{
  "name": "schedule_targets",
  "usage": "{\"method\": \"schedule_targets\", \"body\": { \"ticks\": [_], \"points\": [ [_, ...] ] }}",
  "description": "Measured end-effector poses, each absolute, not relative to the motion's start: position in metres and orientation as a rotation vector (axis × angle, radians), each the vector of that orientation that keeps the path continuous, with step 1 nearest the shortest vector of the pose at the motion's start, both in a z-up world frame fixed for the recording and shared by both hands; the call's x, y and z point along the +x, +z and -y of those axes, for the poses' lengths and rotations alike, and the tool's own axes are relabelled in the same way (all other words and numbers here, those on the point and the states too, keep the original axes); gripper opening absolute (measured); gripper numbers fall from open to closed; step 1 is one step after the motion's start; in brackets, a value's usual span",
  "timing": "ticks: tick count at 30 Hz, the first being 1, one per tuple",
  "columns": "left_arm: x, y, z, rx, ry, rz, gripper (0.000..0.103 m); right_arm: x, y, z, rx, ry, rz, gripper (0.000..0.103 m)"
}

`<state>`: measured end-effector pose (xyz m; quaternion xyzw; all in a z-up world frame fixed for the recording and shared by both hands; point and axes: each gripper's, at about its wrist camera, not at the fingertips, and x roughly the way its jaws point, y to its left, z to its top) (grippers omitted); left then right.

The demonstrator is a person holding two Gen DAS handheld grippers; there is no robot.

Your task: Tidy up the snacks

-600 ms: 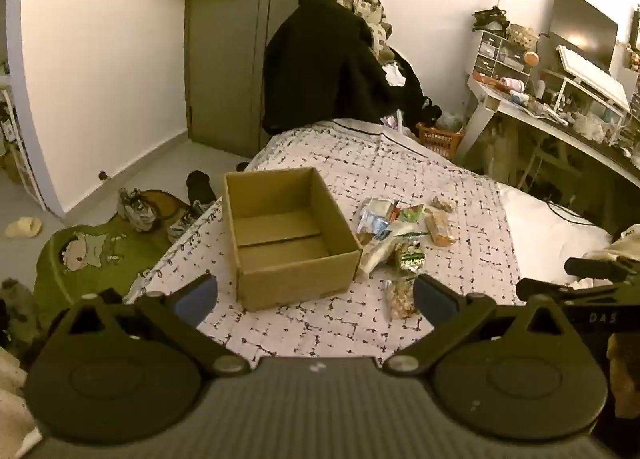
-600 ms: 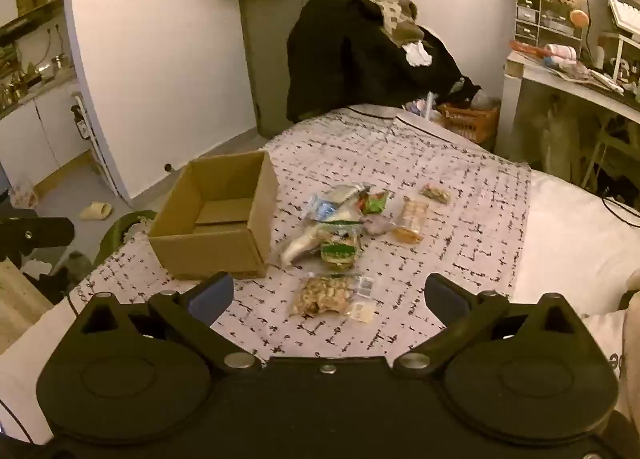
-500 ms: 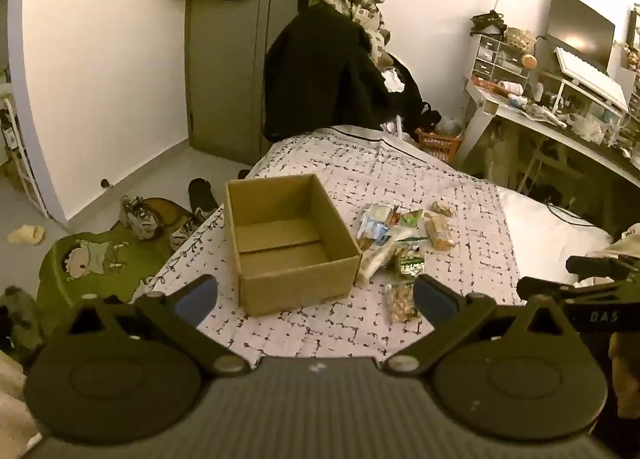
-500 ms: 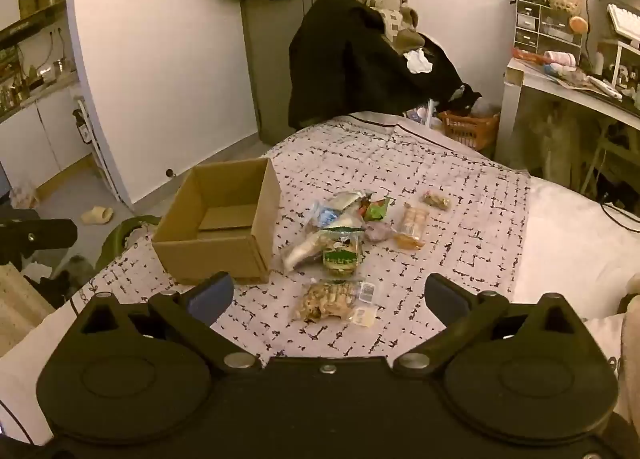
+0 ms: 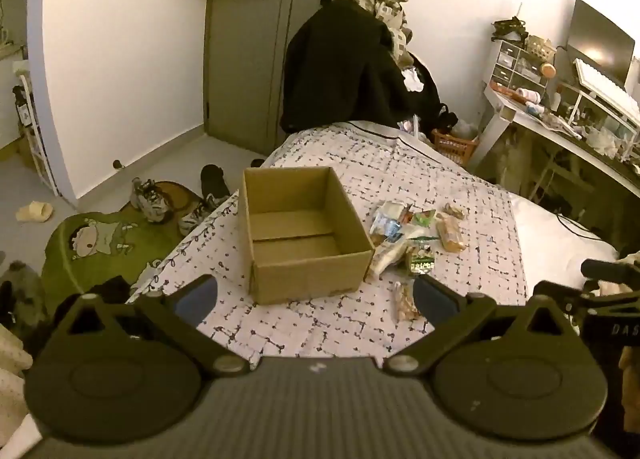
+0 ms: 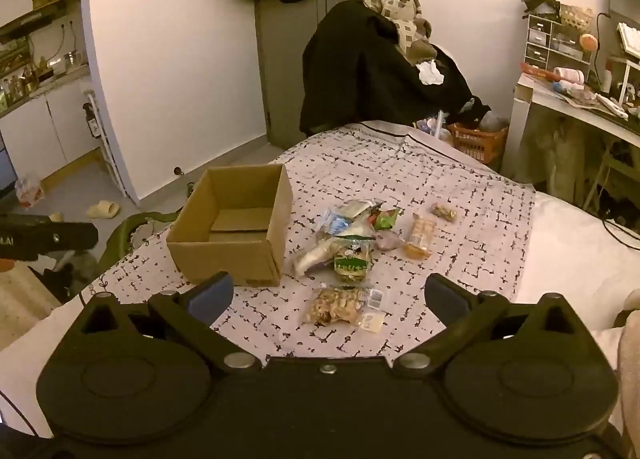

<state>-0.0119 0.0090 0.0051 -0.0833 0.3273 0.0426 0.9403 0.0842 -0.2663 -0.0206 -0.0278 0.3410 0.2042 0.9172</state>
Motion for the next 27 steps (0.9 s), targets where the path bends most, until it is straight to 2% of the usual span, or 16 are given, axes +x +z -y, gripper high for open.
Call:
{"method": "schedule_targets", "body": {
  "ticks": [27],
  "points": [
    [-0.005,-0.003,-0.008,-0.178,0.090,-0.700,0.103,0.094,-0.034,0.264,-0.045,0.416,-0.731,0.103]
  ]
}}
